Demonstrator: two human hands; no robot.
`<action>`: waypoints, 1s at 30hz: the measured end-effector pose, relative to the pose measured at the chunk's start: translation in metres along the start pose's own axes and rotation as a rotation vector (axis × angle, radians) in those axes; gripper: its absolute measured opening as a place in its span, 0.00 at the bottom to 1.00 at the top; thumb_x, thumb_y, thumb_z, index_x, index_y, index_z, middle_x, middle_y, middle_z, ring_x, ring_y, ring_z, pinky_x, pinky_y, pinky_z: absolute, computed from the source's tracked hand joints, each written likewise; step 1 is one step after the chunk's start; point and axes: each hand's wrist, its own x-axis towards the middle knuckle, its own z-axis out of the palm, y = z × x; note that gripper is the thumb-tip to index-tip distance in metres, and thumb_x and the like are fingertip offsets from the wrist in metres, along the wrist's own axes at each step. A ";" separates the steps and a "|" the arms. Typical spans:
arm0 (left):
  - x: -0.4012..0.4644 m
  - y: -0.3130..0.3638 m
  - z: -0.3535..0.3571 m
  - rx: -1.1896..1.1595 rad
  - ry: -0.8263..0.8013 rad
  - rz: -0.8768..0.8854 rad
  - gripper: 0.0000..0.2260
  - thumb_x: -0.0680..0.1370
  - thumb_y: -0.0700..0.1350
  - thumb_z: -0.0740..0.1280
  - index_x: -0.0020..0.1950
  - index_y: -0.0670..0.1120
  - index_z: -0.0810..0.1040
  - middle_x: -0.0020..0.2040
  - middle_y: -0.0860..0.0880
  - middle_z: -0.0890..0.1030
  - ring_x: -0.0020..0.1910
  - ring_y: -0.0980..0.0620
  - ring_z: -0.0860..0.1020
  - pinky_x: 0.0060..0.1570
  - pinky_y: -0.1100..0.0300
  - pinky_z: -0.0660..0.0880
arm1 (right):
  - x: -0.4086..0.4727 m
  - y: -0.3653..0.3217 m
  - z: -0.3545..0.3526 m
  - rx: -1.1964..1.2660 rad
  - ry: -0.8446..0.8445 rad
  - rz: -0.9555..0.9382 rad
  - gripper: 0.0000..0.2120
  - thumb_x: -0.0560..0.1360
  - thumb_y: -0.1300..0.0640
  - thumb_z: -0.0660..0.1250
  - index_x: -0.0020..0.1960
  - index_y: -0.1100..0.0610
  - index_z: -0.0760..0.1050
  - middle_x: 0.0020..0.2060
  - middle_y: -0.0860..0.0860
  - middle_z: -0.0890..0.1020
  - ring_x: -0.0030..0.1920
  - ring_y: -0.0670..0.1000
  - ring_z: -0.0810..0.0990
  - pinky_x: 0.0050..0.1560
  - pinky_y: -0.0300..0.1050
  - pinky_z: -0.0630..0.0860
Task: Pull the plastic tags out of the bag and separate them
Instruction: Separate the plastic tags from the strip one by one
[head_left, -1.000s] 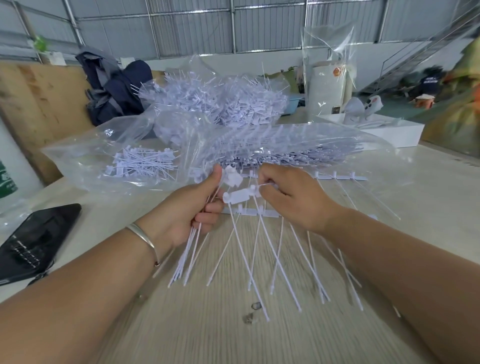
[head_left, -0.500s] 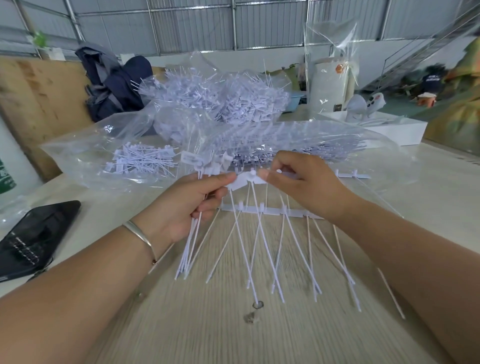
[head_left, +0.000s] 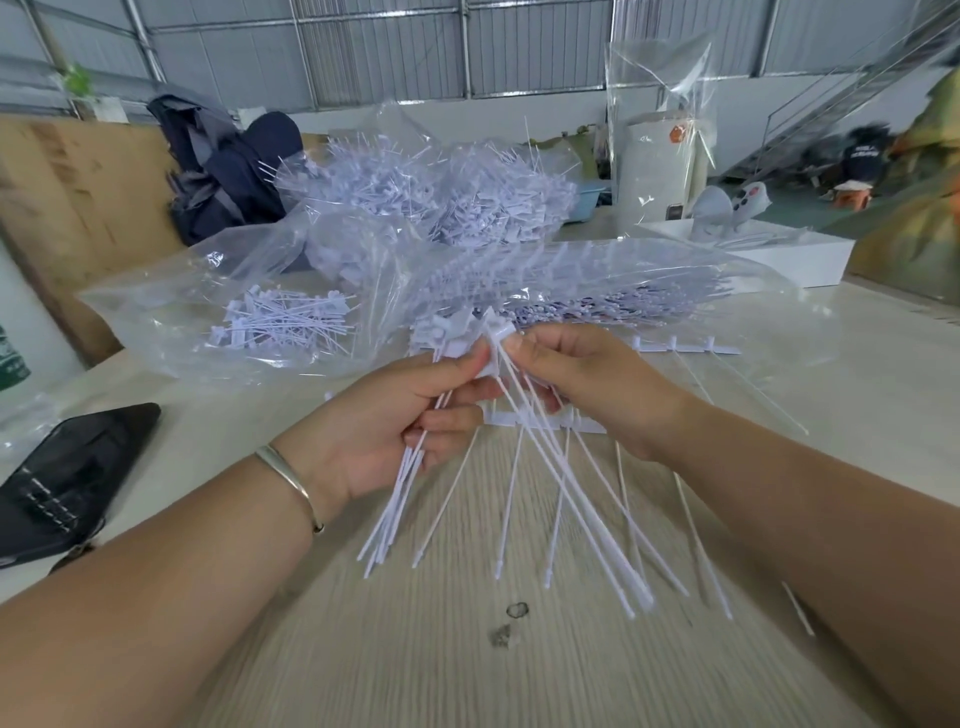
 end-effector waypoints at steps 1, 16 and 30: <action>-0.001 0.001 -0.001 0.014 0.022 -0.021 0.09 0.72 0.52 0.69 0.44 0.47 0.80 0.39 0.50 0.82 0.17 0.61 0.60 0.17 0.70 0.53 | 0.001 0.001 -0.001 -0.022 0.037 0.004 0.31 0.67 0.38 0.66 0.41 0.70 0.70 0.30 0.54 0.67 0.31 0.48 0.66 0.35 0.38 0.65; 0.004 0.002 -0.011 -0.023 0.264 -0.031 0.04 0.63 0.36 0.71 0.31 0.44 0.77 0.30 0.49 0.72 0.21 0.60 0.63 0.14 0.70 0.55 | 0.002 0.006 -0.016 -0.163 0.149 0.018 0.18 0.72 0.48 0.71 0.40 0.64 0.74 0.24 0.45 0.68 0.22 0.40 0.65 0.25 0.27 0.62; 0.005 -0.003 -0.007 -0.003 0.303 -0.110 0.15 0.80 0.52 0.62 0.37 0.45 0.68 0.28 0.48 0.73 0.20 0.55 0.68 0.20 0.67 0.66 | -0.001 -0.002 -0.015 -0.141 0.041 0.083 0.02 0.72 0.64 0.70 0.41 0.61 0.78 0.24 0.43 0.72 0.25 0.40 0.68 0.27 0.28 0.64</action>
